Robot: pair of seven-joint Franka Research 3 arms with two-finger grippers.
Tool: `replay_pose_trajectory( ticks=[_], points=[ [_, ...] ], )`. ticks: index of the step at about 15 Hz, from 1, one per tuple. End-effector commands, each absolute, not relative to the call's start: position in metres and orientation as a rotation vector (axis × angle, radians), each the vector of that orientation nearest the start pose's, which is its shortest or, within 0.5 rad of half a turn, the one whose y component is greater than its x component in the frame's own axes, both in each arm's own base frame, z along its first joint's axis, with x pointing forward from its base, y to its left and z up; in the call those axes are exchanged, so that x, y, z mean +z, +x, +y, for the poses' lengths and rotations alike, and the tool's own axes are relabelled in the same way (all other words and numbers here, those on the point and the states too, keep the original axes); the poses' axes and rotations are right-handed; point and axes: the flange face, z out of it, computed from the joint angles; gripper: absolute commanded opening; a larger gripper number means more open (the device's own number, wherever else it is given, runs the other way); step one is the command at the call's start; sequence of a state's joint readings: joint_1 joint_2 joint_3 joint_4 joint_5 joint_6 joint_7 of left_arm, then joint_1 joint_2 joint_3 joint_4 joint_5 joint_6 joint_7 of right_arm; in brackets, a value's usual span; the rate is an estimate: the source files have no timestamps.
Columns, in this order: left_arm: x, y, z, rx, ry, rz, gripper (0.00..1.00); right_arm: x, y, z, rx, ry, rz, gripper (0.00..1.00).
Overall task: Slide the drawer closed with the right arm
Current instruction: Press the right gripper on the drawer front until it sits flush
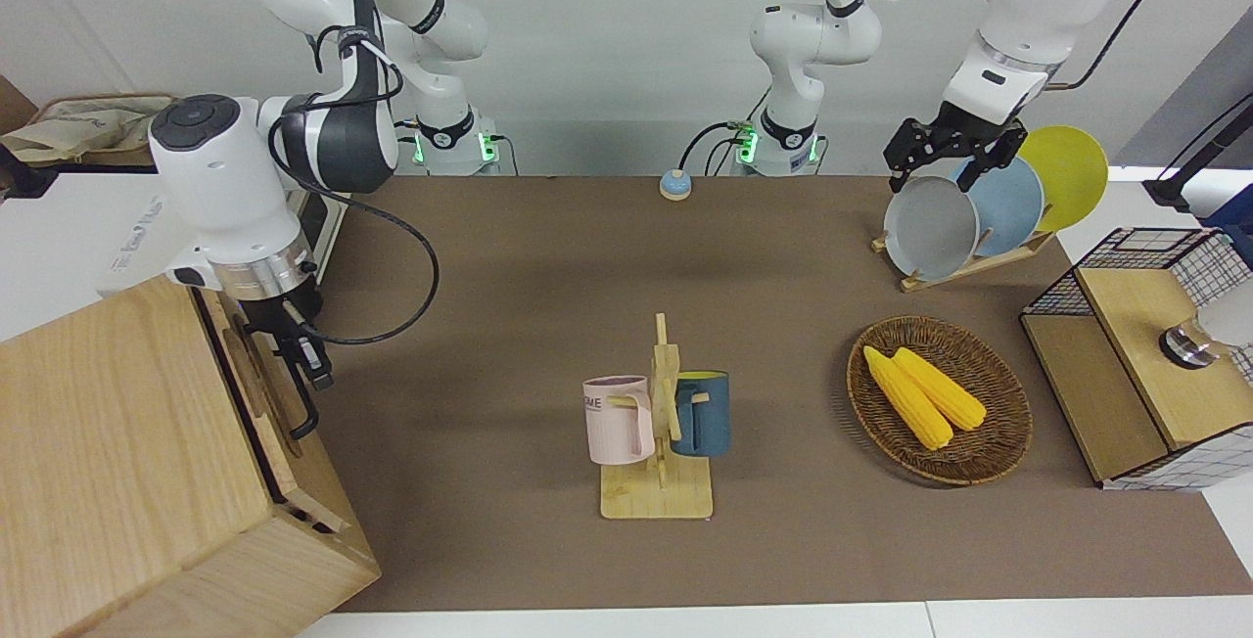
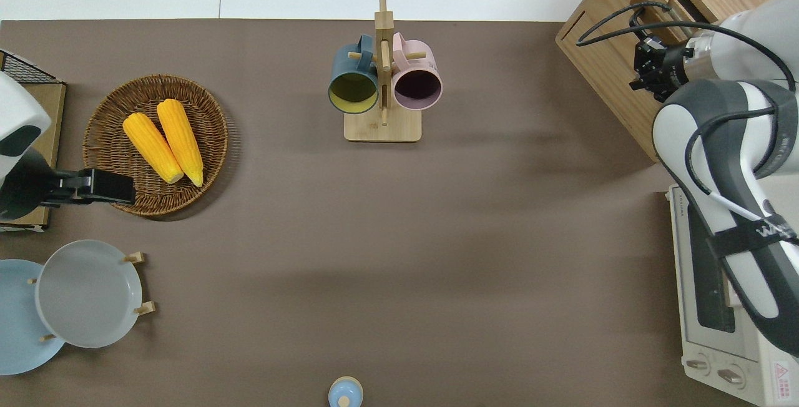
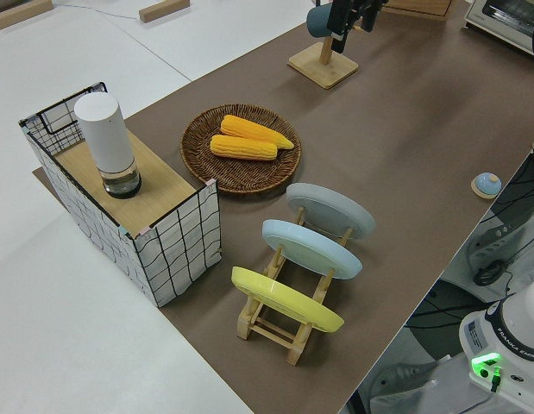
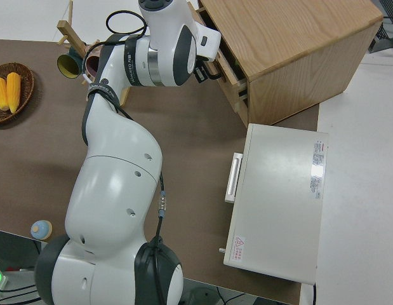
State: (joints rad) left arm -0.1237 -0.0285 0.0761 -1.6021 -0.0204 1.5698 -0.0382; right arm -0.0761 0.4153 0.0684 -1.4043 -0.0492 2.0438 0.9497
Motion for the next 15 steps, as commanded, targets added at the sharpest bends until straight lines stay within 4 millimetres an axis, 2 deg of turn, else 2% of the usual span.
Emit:
replay_pose_trajectory(
  ticks=[1, 11, 15],
  points=[
    [0.63, 0.541, -0.027, 0.013, -3.152, 0.02, 1.0, 0.489, 0.72, -0.038, -0.36, -2.683, 1.344, 0.0],
    [0.63, 0.541, -0.026, 0.013, -3.152, 0.017, 1.0, 0.49, 0.725, -0.067, -0.439, -2.691, 1.281, 0.0],
    [0.63, 0.541, -0.026, 0.013, -3.152, 0.017, 1.0, 0.488, 0.726, -0.067, -0.449, -2.703, 1.257, 0.0]
  ],
)
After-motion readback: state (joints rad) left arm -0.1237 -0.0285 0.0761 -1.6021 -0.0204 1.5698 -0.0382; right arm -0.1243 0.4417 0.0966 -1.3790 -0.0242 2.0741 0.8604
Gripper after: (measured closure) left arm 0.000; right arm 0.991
